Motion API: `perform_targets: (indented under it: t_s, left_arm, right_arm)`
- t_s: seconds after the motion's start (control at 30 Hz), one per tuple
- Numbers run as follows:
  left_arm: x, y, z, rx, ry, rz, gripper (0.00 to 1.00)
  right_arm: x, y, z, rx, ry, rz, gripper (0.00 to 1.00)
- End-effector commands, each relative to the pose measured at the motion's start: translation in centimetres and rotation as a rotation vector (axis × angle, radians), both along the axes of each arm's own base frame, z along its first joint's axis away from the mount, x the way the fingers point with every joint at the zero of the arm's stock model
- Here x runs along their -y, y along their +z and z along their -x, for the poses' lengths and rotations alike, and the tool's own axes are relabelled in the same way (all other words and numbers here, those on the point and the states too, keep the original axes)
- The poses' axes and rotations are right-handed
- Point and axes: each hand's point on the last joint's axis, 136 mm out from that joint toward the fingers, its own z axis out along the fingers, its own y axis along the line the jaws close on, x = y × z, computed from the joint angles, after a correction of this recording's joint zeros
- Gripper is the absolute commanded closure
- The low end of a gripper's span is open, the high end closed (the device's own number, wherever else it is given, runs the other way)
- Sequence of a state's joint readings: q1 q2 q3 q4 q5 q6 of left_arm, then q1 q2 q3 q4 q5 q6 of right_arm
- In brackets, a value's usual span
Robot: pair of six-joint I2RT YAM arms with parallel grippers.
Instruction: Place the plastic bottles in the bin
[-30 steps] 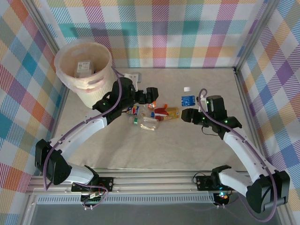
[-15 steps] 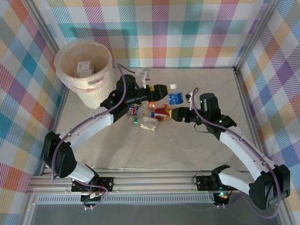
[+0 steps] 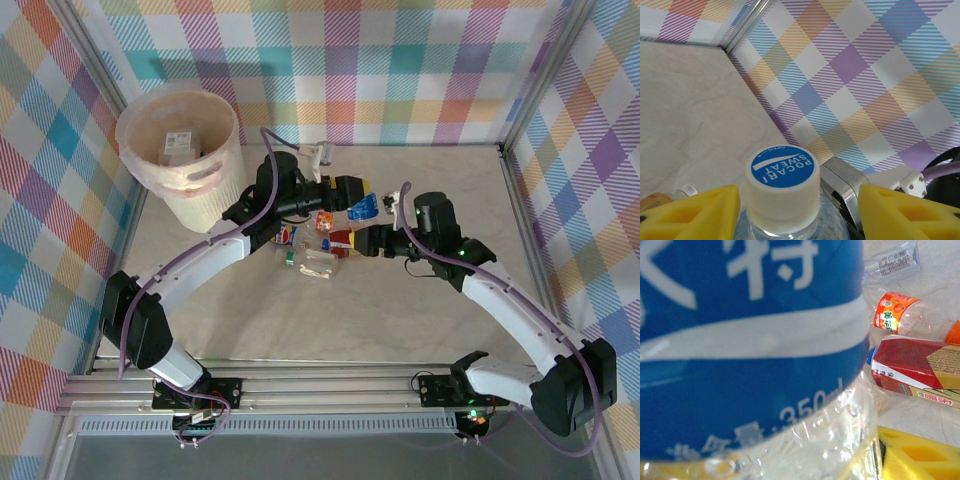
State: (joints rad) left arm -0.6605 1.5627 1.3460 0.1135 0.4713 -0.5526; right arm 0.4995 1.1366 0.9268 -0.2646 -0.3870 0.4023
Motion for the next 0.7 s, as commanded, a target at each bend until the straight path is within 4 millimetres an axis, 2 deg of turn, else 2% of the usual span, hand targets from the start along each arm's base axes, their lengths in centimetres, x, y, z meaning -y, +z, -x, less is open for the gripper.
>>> perform_targets:
  t_s: [0.0,0.1,0.33,0.47,0.6,0.67]
  left_arm:
    - [0.7,1.5,0.6,0.043,-0.028,0.011,0.41]
    - [0.8,1.5,0.5,0.044,-0.028,0.009,0.50]
    - [0.8,1.5,0.4,0.049,-0.024,0.003,0.62]
    - [0.5,1.8,0.5,0.061,-0.017,0.000,0.74]
    - [-0.2,2.2,0.5,0.091,0.012,-0.021,0.80]
    - [-1.0,2.8,0.5,0.125,0.041,-0.049,0.82]
  right_arm:
    - [-1.3,2.3,0.1,0.086,0.059,-0.024,0.45]
    - [-1.7,2.4,0.3,0.093,0.073,-0.016,0.45]
    - [-2.2,2.2,0.7,0.099,0.090,0.009,0.45]
    - [-2.1,2.0,0.5,0.097,0.082,0.019,0.44]
    - [-1.9,1.9,0.3,0.092,0.065,0.030,0.36]
    - [-1.6,2.0,0.3,0.094,0.050,0.041,0.23]
